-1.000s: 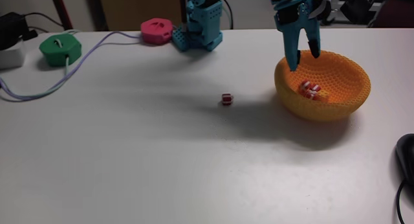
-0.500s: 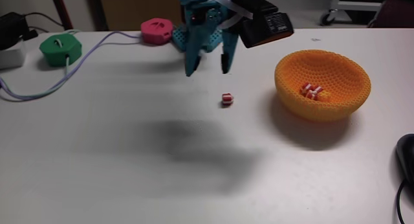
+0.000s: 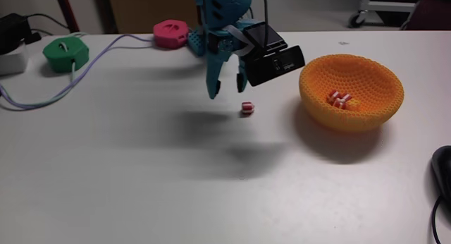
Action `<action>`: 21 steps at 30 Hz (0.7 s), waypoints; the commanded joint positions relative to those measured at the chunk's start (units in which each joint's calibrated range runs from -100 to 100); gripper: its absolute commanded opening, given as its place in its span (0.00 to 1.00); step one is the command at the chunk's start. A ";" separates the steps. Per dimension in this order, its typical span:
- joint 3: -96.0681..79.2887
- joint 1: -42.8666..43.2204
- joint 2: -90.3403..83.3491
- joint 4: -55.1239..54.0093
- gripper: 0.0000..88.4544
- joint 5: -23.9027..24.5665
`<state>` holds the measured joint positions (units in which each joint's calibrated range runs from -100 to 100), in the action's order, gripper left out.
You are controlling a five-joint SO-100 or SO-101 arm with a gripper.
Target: Place cube pieces into the yellow basket
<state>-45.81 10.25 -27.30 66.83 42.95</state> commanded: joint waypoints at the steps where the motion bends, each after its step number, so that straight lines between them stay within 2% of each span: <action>1: -1.52 4.75 3.72 -8.62 0.32 5.76; 4: -1.03 6.99 8.17 -12.88 0.31 10.11; 8: 0.99 8.11 9.21 -10.71 0.30 12.65; 15: -1.61 7.83 10.92 -15.05 0.29 12.84; 21: -6.23 7.74 14.61 -25.13 0.24 12.26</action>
<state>-51.03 17.99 -13.33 46.76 55.36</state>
